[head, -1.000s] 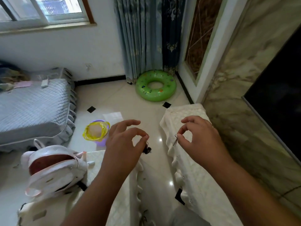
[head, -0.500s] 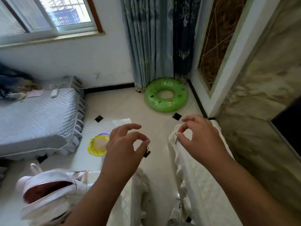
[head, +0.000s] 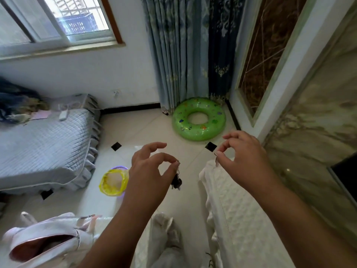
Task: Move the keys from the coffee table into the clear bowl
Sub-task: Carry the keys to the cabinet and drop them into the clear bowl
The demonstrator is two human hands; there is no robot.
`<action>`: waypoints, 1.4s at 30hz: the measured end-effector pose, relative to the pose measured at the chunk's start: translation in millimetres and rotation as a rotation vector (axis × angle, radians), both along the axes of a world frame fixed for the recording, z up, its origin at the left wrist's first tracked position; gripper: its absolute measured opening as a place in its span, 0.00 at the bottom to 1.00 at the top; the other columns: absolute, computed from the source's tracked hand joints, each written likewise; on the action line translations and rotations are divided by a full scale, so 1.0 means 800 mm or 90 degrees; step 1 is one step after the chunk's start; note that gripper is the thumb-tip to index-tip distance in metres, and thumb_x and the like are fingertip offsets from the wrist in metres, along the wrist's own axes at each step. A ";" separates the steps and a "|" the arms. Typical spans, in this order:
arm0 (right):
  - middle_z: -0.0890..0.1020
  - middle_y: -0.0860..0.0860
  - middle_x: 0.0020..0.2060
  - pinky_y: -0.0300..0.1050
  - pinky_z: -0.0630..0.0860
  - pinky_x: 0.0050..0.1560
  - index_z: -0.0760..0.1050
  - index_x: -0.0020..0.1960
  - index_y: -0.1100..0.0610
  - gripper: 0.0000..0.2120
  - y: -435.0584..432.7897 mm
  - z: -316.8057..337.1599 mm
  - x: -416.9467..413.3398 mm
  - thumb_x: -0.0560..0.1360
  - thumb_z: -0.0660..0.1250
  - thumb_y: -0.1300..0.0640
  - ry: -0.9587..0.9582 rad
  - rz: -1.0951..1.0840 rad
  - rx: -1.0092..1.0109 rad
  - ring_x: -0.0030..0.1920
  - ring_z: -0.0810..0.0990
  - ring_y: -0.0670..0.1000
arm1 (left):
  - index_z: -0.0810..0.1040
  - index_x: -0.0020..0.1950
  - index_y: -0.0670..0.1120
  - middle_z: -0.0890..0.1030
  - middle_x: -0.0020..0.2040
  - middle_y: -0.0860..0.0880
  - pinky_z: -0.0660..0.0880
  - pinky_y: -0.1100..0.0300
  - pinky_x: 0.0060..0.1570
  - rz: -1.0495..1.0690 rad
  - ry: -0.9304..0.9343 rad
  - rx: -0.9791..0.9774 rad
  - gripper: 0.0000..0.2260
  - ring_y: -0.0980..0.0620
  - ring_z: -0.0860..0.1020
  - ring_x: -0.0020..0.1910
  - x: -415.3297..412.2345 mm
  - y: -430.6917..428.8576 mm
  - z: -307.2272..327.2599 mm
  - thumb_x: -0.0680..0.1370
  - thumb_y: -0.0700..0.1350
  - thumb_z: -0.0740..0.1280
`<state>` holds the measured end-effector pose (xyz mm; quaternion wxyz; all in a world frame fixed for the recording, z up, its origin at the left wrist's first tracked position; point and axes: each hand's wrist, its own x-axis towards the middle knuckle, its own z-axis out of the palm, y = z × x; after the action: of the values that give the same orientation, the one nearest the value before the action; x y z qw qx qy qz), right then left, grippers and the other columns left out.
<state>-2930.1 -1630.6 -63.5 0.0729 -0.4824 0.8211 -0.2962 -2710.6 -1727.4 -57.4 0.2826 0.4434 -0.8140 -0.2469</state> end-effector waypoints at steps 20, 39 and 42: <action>0.74 0.38 0.54 0.55 0.74 0.56 0.76 0.39 0.43 0.03 -0.125 0.008 -0.112 0.71 0.68 0.47 0.011 -0.192 -0.024 0.54 0.70 0.42 | 0.82 0.43 0.59 0.73 0.62 0.61 0.68 0.49 0.62 -0.179 0.015 0.010 0.02 0.55 0.67 0.66 -0.163 -0.201 0.006 0.72 0.54 0.73; 0.76 0.42 0.57 0.54 0.74 0.58 0.78 0.42 0.47 0.02 -0.189 -0.047 -0.205 0.71 0.68 0.49 -0.046 -0.409 0.005 0.56 0.74 0.47 | 0.81 0.44 0.59 0.72 0.62 0.61 0.58 0.61 0.60 -0.430 -0.073 0.005 0.02 0.63 0.62 0.61 -0.342 -0.329 -0.033 0.73 0.54 0.71; 0.77 0.43 0.57 0.55 0.73 0.58 0.78 0.41 0.47 0.01 -0.184 -0.051 -0.231 0.71 0.69 0.51 -0.062 -0.437 -0.013 0.57 0.75 0.49 | 0.80 0.44 0.60 0.72 0.62 0.61 0.58 0.60 0.60 -0.461 -0.087 -0.011 0.02 0.64 0.61 0.62 -0.379 -0.327 -0.037 0.73 0.55 0.71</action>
<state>-3115.0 -1777.5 -104.7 0.0035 -0.1639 0.9281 -0.3344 -3013.6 -1989.0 -87.2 0.1255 0.1399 -0.9371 -0.2941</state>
